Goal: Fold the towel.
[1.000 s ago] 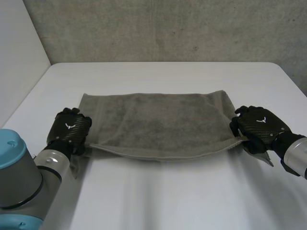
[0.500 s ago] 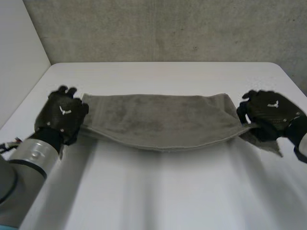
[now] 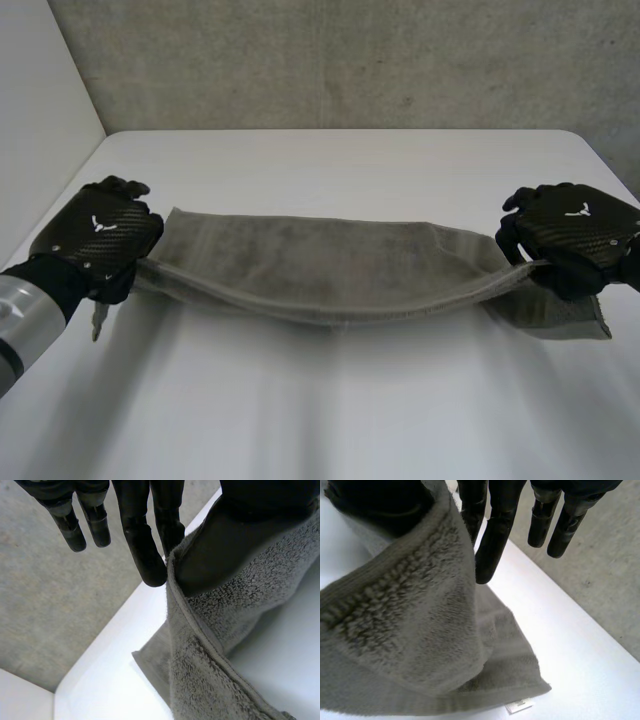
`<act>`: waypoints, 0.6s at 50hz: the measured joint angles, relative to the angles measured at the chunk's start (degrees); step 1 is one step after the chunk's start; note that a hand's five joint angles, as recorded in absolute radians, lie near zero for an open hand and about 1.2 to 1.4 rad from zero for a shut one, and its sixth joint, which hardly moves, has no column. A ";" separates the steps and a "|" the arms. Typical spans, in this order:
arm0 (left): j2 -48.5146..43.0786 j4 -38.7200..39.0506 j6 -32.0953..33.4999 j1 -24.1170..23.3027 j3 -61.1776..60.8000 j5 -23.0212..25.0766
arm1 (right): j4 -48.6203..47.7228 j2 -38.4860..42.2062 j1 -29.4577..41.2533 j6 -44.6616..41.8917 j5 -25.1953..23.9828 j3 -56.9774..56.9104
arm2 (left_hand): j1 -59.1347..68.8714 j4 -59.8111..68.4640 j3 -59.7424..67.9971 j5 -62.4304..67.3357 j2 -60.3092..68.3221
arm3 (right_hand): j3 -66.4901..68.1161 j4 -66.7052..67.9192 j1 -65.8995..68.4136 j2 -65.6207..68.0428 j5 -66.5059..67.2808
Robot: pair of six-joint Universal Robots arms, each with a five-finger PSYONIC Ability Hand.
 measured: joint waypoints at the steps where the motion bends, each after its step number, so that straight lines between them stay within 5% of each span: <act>1: -1.71 0.21 0.08 0.23 0.78 0.47 | 0.05 1.67 -0.06 -0.87 0.07 -0.77 | 0.00 0.00 0.00 0.00 0.00 | 0.00 0.00 0.00 0.00 0.00; 18: -36.23 1.58 0.41 -1.74 28.98 -1.04 | -12.63 28.40 6.13 -0.77 4.13 -19.79 | 0.00 0.00 0.00 0.29 0.41 | 0.00 0.00 0.00 0.00 0.00; 30: -49.78 5.27 0.49 -3.69 43.78 -2.67 | -24.12 38.36 7.49 2.22 9.24 -27.20 | 0.00 0.00 0.00 0.68 0.54 | 0.00 0.00 0.00 0.00 0.22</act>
